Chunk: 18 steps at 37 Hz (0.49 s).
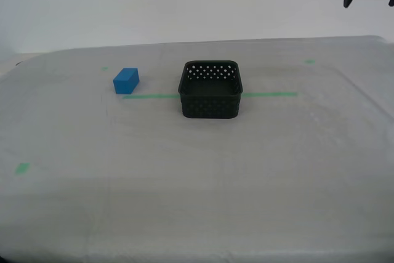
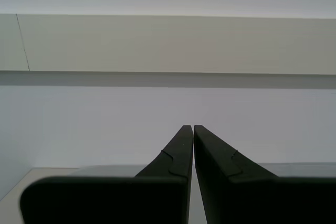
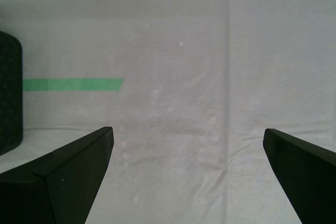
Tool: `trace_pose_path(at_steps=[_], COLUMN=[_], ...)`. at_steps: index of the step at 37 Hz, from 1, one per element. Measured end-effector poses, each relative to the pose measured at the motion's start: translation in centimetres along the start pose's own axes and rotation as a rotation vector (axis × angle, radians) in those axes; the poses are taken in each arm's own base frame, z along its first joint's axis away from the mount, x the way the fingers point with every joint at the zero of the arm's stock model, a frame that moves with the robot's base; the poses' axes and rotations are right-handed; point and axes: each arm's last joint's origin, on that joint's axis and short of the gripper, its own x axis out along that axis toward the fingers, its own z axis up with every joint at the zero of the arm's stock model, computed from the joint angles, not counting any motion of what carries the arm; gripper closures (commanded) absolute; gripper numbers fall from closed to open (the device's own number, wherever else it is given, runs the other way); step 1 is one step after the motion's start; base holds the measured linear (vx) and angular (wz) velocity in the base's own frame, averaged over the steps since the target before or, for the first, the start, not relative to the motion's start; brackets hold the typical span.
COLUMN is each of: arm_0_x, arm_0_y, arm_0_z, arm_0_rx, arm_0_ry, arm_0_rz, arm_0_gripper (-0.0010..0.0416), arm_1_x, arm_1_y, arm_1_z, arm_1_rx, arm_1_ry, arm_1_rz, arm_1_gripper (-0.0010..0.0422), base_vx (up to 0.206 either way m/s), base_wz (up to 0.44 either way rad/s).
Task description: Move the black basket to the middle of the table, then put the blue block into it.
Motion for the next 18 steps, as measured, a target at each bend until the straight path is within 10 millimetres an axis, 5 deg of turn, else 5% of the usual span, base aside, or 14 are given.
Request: trace_pose_path(at_steps=[10,18], arm_0_x=[3.4,4.0], arm_0_y=[-0.1,-0.1], arm_0_z=[-0.3,-0.5], arm_0_rx=[0.000,0.000], arm_0_ry=[-0.097,-0.104], arm_0_rz=[0.048,0.046], arm_0_gripper=[0.0006,0.0006], arm_1_x=[0.0,0.0], arm_1_y=[0.0,0.0], arm_1_z=[0.0,0.0], arm_1_rx=[0.000,0.000], arm_1_ry=[0.000,0.000], arm_1_rz=[0.000,0.000], arm_1_gripper=[0.0412,0.0412], base_vx=[0.000,0.000], base_wz=[0.000,0.000])
